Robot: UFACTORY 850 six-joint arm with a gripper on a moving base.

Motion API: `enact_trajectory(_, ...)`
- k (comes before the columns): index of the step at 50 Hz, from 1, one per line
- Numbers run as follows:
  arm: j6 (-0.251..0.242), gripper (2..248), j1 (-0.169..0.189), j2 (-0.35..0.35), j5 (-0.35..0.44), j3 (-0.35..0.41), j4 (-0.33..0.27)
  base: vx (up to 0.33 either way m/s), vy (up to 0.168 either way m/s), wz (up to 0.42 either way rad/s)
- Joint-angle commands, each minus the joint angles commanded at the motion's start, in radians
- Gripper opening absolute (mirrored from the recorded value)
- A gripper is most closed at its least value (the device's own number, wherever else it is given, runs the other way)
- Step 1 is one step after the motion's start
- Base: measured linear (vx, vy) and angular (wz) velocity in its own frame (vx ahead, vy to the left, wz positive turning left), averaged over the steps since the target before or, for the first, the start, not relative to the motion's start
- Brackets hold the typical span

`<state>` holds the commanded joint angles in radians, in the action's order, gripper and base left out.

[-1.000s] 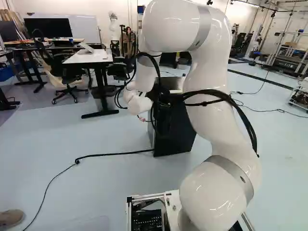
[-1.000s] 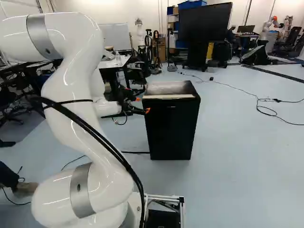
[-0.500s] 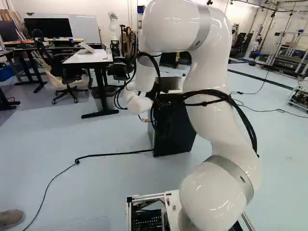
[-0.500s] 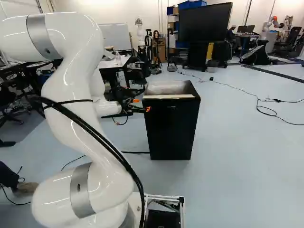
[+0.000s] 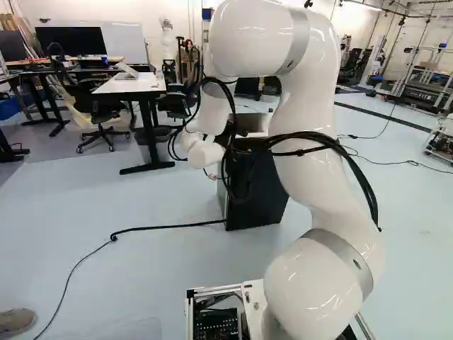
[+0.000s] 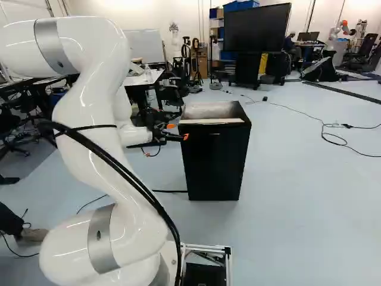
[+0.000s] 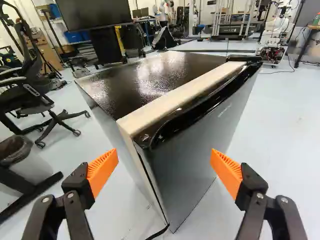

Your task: Open the fridge door

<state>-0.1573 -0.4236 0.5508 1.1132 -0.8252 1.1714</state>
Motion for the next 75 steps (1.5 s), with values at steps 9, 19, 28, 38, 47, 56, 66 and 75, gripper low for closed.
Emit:
enact_trajectory(9,0.0,247,0.008,0.001,0.0,-0.002,0.0,0.0,0.0,0.0)
enact_trajectory(19,0.0,247,0.018,0.002,0.0,-0.002,0.0,0.0,0.0,0.0)
enact_trajectory(28,0.0,247,0.027,0.002,0.0,-0.003,0.0,0.0,0.0,0.0)
enact_trajectory(38,0.0,247,0.038,0.002,0.0,-0.003,0.0,0.0,0.0,0.0)
enact_trajectory(47,0.0,247,0.047,0.002,0.0,-0.004,0.0,0.0,0.0,0.0)
enact_trajectory(56,0.0,247,0.057,0.002,0.0,-0.002,0.0,0.0,0.0,0.0)
enact_trajectory(66,0.0,247,0.068,-0.01,0.0,0.016,0.0,0.0,0.01,0.004)
enact_trajectory(75,0.0,247,0.073,-0.038,0.0,0.057,0.0,0.0,0.0,0.0)
